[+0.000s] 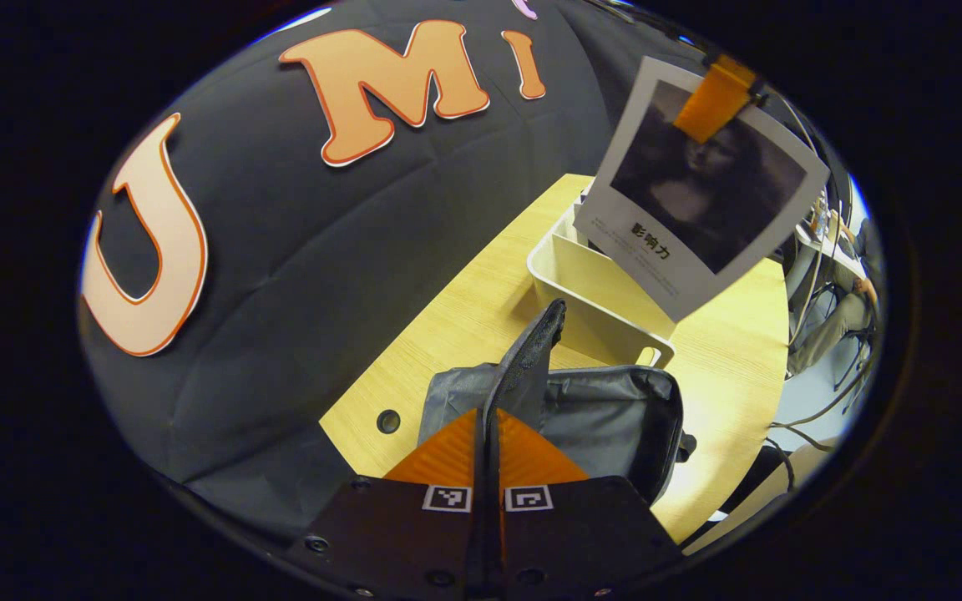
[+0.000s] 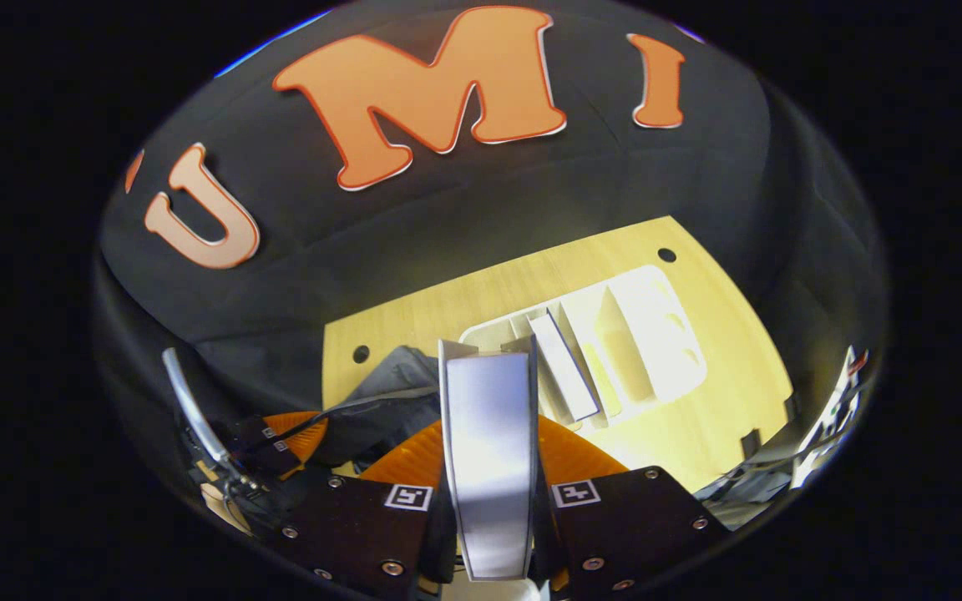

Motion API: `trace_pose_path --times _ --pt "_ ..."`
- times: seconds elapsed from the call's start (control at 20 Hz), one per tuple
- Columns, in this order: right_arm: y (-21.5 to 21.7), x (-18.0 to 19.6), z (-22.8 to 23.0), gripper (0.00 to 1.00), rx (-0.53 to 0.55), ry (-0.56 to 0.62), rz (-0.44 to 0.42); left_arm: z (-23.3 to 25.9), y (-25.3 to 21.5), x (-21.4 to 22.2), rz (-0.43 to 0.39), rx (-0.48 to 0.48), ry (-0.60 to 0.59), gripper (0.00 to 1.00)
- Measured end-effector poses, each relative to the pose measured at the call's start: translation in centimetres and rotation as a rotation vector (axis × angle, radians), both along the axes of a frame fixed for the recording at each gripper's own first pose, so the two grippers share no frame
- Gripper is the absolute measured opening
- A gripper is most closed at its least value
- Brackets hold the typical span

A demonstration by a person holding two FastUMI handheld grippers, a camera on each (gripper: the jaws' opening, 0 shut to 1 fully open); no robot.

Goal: Open the schoolbag, grab two books from the bookshelf and put them into the schoolbag.

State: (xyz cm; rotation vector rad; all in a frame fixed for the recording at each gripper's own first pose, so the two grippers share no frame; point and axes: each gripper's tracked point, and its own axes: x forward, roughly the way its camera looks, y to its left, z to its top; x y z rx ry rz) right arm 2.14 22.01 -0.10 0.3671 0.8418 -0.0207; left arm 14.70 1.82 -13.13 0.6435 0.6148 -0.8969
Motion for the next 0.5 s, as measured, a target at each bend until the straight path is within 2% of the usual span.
trace_pose_path --times 0.3,0.5 --pt "3.3 -4.0 -6.8 0.37 0.398 -0.021 -0.061 0.0 0.1 -0.3 -0.019 0.029 0.016 0.01" --pt "6.3 -5.0 -11.9 0.37 0.664 -0.036 -0.159 0.0 -0.2 -0.5 -0.029 0.039 0.021 0.01"
